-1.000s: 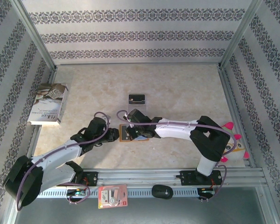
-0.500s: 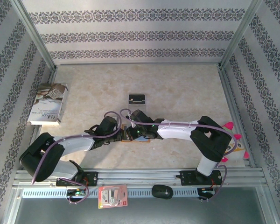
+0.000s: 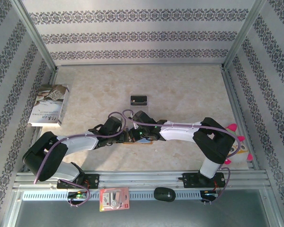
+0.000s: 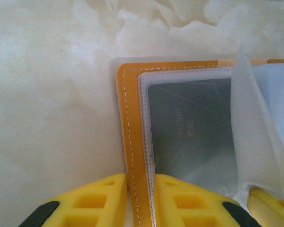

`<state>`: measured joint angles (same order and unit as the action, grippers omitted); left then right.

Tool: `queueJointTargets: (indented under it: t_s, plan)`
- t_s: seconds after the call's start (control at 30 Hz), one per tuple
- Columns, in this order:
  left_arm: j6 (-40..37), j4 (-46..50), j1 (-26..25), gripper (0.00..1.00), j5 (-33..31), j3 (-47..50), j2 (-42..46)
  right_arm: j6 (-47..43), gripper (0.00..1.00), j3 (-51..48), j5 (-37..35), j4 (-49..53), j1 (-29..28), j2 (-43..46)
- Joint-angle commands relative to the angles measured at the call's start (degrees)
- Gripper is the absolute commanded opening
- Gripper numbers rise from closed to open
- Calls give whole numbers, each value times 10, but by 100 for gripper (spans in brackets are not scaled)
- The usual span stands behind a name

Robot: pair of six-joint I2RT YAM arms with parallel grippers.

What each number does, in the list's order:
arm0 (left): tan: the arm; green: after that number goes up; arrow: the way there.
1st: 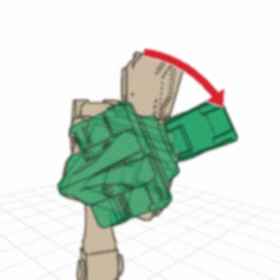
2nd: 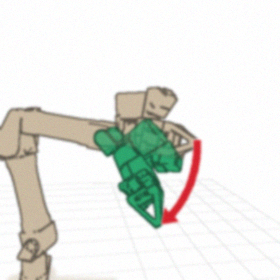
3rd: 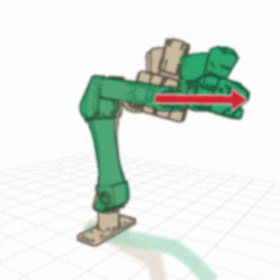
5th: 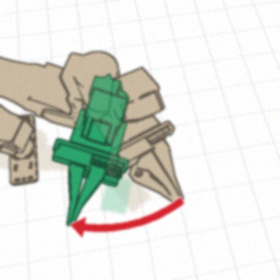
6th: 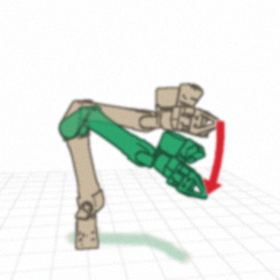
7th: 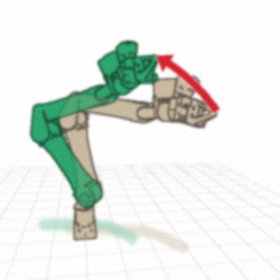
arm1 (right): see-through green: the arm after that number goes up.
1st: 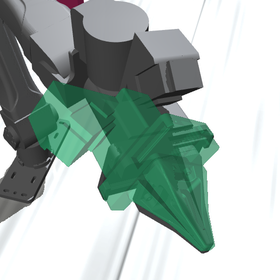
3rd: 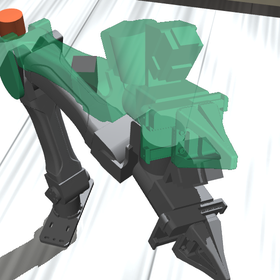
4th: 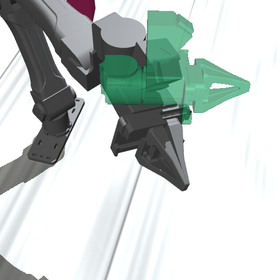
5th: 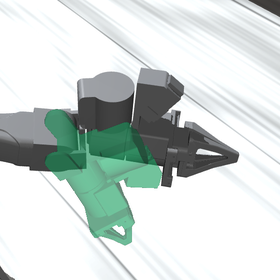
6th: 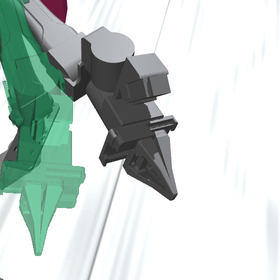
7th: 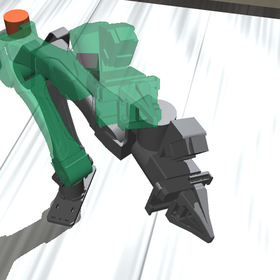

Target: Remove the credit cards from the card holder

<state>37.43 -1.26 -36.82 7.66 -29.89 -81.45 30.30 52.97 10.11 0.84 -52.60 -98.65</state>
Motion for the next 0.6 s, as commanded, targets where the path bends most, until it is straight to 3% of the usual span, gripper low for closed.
queueJointTargets:
  t_s: [0.0, 0.23, 0.4, 0.5, 0.57]
  plan:
    - [-18, 60, -14, 22, 18, 10, -24, 12, 0, -12, -14, 10, 7, 18]
    - [-4, 36, -15, 21, 42, 26, -47, 42, 0, -47, -54, 36, 23, 56]
    - [2, 22, -22, 21, 50, 29, -54, 73, 12, -67, -103, 88, 37, 91]
    - [2, 21, -26, 21, 50, 26, -51, 88, 29, -90, -150, 111, 45, 138]
    - [2, 23, -29, 21, 47, 23, -44, 68, 34, -98, -162, 112, 45, 180]
